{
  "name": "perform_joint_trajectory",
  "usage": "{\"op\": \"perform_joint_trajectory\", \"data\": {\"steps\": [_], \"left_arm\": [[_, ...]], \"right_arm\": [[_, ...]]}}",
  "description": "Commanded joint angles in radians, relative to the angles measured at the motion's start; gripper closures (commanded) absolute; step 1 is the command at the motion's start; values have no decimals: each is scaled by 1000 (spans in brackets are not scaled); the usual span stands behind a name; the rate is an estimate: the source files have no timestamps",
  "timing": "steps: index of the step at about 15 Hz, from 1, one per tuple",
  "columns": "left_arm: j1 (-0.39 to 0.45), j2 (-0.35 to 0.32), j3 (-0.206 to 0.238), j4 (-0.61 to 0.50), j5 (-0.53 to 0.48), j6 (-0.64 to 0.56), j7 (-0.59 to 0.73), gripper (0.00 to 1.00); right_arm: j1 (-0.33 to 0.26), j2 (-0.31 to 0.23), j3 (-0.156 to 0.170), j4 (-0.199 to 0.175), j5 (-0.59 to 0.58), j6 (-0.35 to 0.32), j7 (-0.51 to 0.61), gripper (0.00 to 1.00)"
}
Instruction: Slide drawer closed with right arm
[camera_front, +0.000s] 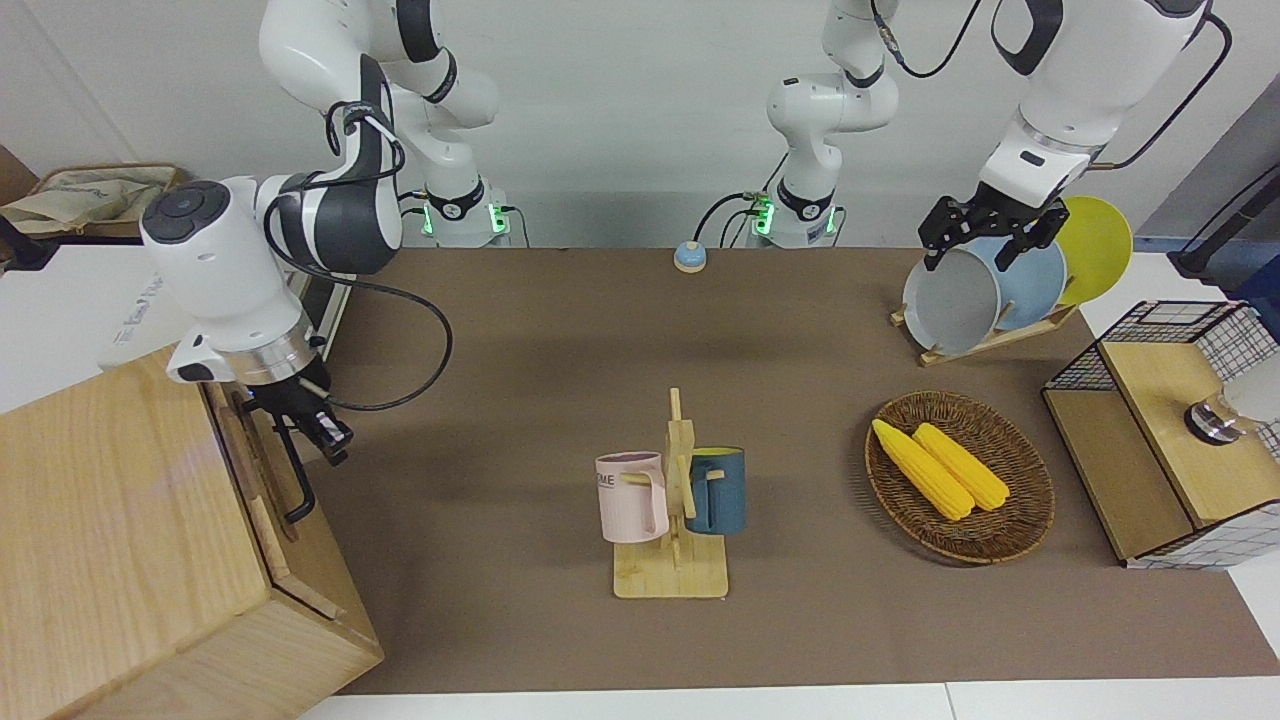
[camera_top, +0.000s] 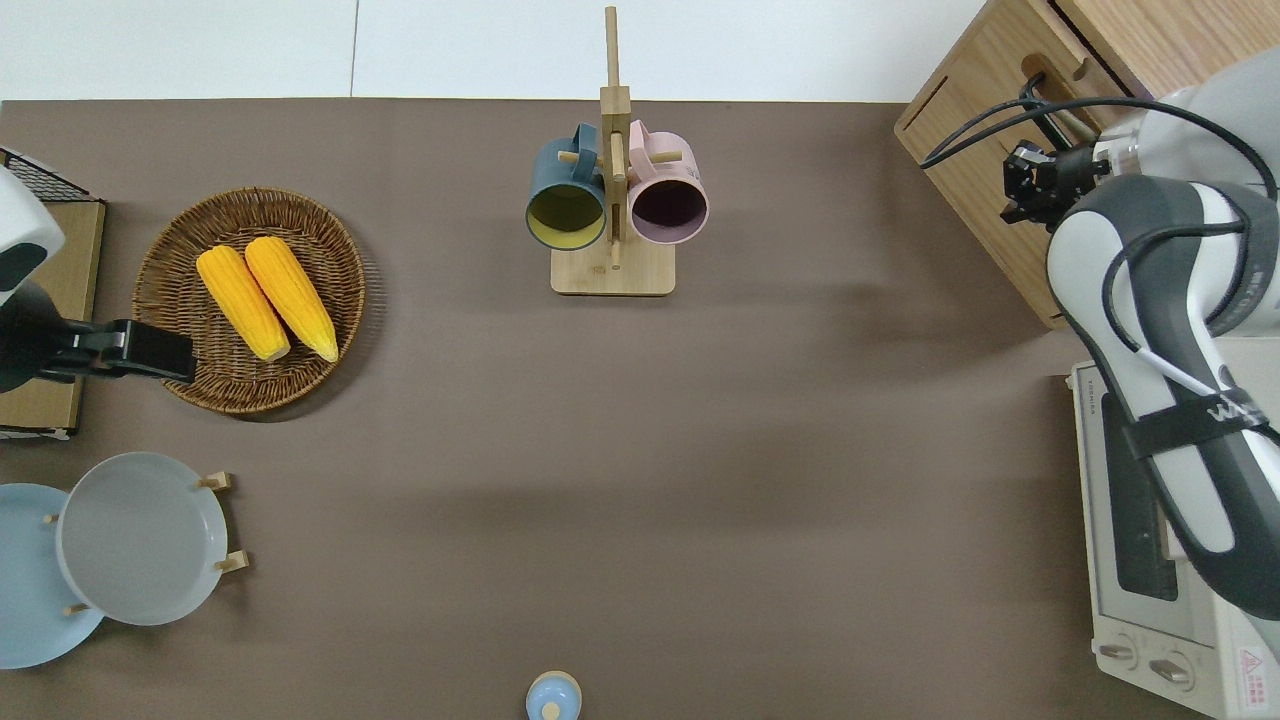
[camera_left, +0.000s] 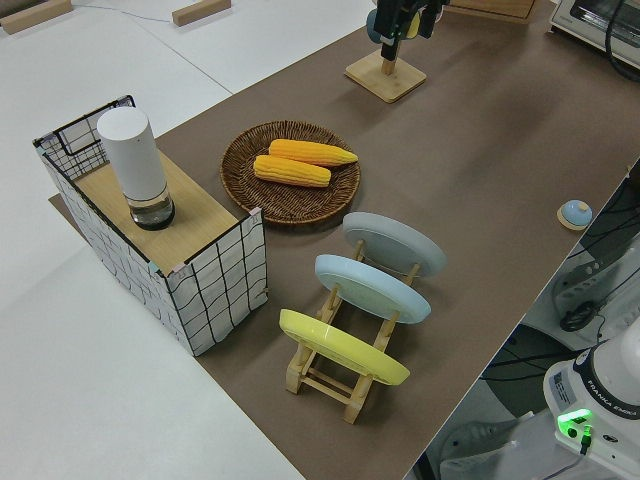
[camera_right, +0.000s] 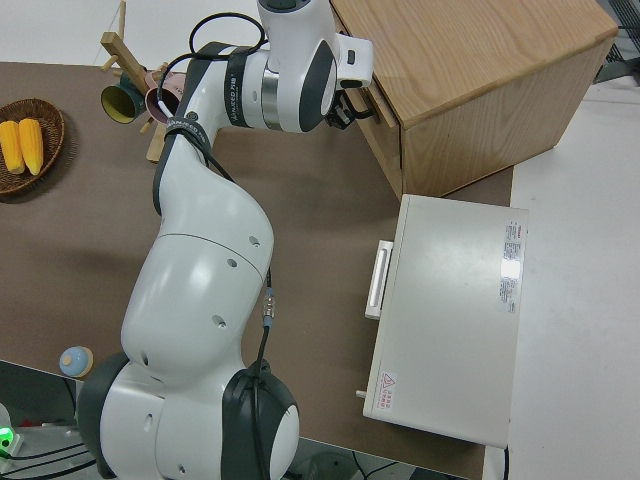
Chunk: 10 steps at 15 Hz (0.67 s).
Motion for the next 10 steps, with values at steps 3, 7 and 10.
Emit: {"op": "perform_joint_trajectory", "data": {"steps": [3, 7, 10], "left_arm": [[5, 11, -7, 24, 17, -20, 10, 7], [5, 11, -7, 26, 17, -20, 10, 7], [5, 11, -7, 26, 17, -20, 10, 7]], "right_arm": [[47, 0, 17, 20, 7, -50, -30, 1000], [96, -54, 18, 0, 7, -103, -76, 1000], [120, -131, 17, -60, 10, -139, -135, 1000]]}}
